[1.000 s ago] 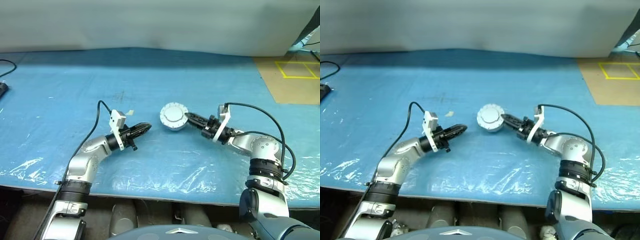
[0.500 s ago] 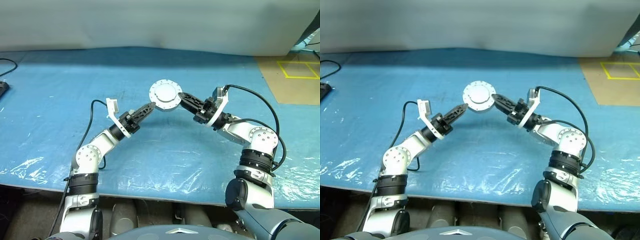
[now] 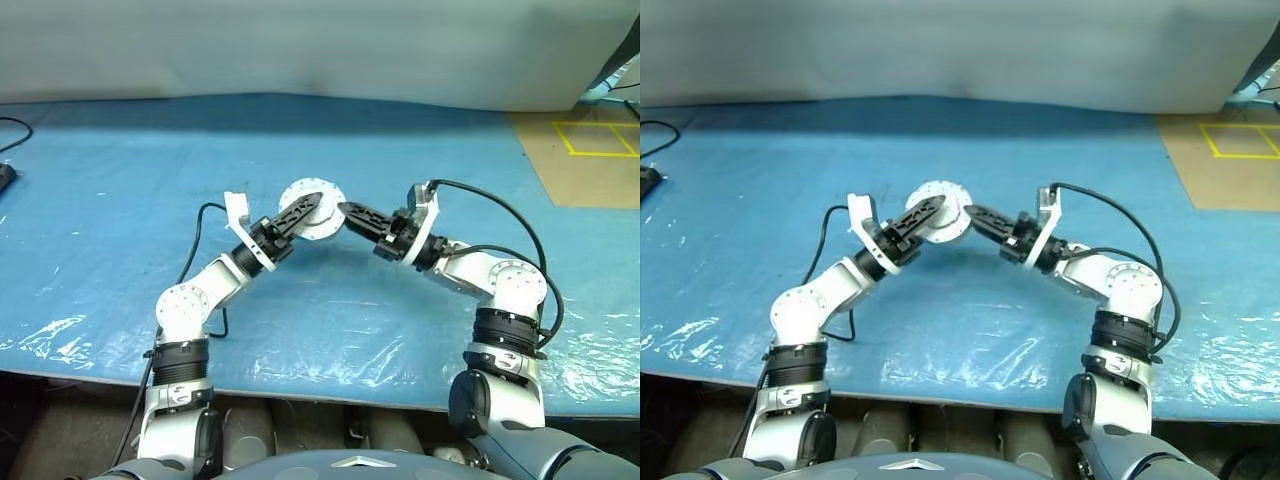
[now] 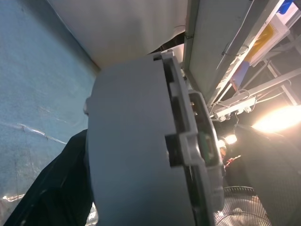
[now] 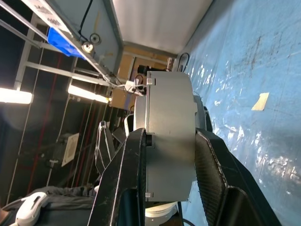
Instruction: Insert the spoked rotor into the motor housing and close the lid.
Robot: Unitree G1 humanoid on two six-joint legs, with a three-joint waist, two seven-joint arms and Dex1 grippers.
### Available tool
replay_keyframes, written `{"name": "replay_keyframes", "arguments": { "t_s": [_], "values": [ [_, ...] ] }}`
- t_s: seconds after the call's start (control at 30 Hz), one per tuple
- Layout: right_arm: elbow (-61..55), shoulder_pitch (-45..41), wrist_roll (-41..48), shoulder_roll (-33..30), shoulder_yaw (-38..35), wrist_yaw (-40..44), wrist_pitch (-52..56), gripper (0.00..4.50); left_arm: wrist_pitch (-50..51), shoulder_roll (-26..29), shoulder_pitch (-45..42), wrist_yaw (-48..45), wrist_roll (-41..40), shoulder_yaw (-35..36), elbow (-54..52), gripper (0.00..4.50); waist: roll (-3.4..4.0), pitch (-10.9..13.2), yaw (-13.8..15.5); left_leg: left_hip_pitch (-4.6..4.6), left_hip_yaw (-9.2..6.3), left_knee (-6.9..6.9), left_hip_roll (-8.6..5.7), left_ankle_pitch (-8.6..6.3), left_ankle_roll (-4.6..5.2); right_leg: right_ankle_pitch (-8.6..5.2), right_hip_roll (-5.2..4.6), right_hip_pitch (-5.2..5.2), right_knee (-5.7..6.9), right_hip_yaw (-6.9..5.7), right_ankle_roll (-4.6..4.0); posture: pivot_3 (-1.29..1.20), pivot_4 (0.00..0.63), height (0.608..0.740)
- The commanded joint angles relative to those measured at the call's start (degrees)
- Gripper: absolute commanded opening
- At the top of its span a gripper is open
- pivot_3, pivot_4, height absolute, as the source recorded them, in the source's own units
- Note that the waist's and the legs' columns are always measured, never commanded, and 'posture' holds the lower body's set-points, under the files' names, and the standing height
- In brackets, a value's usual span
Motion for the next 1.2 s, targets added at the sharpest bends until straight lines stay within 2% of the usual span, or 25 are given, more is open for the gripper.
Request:
{"name": "replay_keyframes", "arguments": {
  "t_s": [0.03, 0.17, 0.27, 0.4, 0.57, 0.73, 0.9, 1.03, 1.1, 1.2],
  "values": [
    [-2.76, -1.03, 4.3, -0.84, 0.02, 1.65, -0.98, 1.14, -0.6, 0.23, -0.59, -0.6, -1.11, -0.18, -2.41, 4.48, 0.0, 0.0, 0.04, 0.0, 0.0, 0.01, -0.01, 0.0, 0.0, 0.0, -0.01, 0.0, 0.0, 0.0, 0.01, 0.0, 0.15, 0.74],
    [-2.3, -1.29, 4.86, -1.52, 0.6, 1.64, -1.56, 1.14, -2.31, 0.27, -0.66, -1.38, 1.02, -0.98, -1.78, 4.48, 0.0, 0.0, 0.1, -0.02, -0.02, 0.01, -0.01, 0.0, 0.0, 0.02, -0.01, 0.0, 0.0, 0.0, 0.04, 0.0, 0.15, 0.74],
    [-1.97, -1.34, 4.84, -1.62, 0.93, 1.58, -2.07, 1.14, -3.38, 0.02, -0.83, -1.83, 1.6, -1.04, -0.97, 3.91, 0.0, 0.0, 0.01, -0.03, -0.02, 0.02, -0.01, 0.0, 0.0, 0.03, 0.0, 0.0, 0.0, 0.0, 0.06, 0.0, 0.15, 0.74],
    [-1.3, -1.43, 4.25, -1.37, 1.41, 0.88, -3.47, 1.14, -3.65, 0.12, -0.58, -2.28, 1.58, -0.94, -0.85, 2.72, -0.01, 0.0, 0.0, -0.03, -0.03, 0.02, -0.01, 0.0, 0.0, 0.04, 0.01, 0.0, 0.01, -0.01, 0.07, 0.0, 0.15, 0.74],
    [-1.55, -1.21, 2.96, -1.59, 2.65, 1.91, -4.97, 1.14, -3.98, 0.27, -0.55, -1.36, 2.5, -0.67, -0.25, 2.72, -0.01, 0.0, 0.02, -0.04, -0.03, 0.06, -0.01, 0.0, 0.0, 0.04, 0.0, 0.01, 0.02, -0.01, 0.08, 0.0, 0.15, 0.74],
    [-0.53, -0.63, -5.49, -2.77, 5.88, 4.76, -12.28, 1.14, -6.54, -0.18, -1.04, -0.02, 4.0, 0.13, 1.42, 2.72, -0.01, 0.0, 0.01, -0.05, -0.04, 0.07, -0.01, 0.0, 0.0, 0.05, 0.0, 0.0, 0.02, -0.01, 0.09, 0.0, 0.15, 0.74],
    [0.92, -0.42, -11.01, -3.93, 7.45, 8.35, -17.56, 2.75, -11.08, -0.51, -2.41, 1.98, 8.06, 0.89, 4.76, 2.72, -0.02, 0.01, 0.02, -0.12, -0.06, 0.19, -0.01, 0.01, 0.01, 0.08, -0.02, 0.01, 0.05, -0.02, 0.13, 0.0, 0.15, 0.74],
    [1.72, -0.75, -17.12, -2.57, 7.04, 8.36, -27.67, 4.09, -14.87, -1.33, -3.59, 3.95, 11.0, 2.09, 7.09, 2.72, -0.04, 0.02, -0.03, -0.15, -0.08, 0.21, 0.0, 0.01, 0.01, 0.09, 0.0, 0.0, 0.05, -0.04, 0.14, 0.0, 0.15, 0.74],
    [2.89, -0.96, -21.08, -2.37, 7.4, 8.94, -33.15, 4.09, -19.58, -1.87, -5.11, 5.98, 13.92, 3.46, 9.47, 2.72, -0.06, 0.03, -0.03, -0.19, -0.08, 0.24, 0.0, 0.01, 0.02, 0.09, -0.02, -0.01, 0.06, -0.06, 0.14, 0.0, 0.15, 0.74],
    [3.72, -0.35, -24.25, -3.54, 9.02, 11.99, -35.56, 4.09, -26.74, -1.86, -8.01, 9.47, 17.66, 6.22, 13.56, 2.72, -0.07, 0.04, -0.07, -0.24, -0.1, 0.34, 0.0, 0.04, 0.06, 0.11, -0.03, 0.0, 0.07, -0.07, 0.15, 0.0, 0.15, 0.74]
  ]
}}
